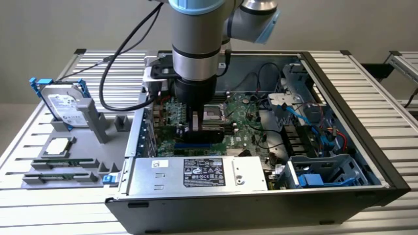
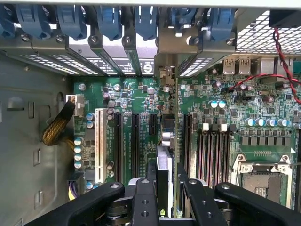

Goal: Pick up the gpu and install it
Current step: 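Insert the gpu into the slot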

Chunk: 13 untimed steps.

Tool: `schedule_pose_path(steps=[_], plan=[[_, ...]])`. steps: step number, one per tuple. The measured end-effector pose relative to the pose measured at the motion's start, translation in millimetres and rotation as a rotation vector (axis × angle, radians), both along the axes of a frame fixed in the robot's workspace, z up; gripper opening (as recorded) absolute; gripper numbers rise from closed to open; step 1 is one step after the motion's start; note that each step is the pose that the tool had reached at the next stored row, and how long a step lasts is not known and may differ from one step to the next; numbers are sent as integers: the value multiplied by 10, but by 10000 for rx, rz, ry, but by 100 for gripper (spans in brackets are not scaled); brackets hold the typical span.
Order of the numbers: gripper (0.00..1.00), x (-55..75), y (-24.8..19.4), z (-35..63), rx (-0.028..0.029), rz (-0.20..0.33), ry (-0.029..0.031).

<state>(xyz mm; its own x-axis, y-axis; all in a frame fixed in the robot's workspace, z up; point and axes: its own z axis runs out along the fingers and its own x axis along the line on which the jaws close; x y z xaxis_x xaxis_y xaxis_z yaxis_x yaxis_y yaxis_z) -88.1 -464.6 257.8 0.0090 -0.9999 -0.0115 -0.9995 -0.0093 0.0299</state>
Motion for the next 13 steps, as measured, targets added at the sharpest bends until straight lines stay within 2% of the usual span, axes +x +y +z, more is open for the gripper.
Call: schedule_pose_path(steps=[13], plan=[[27, -6, 3, -41, -1, 13, 0]])
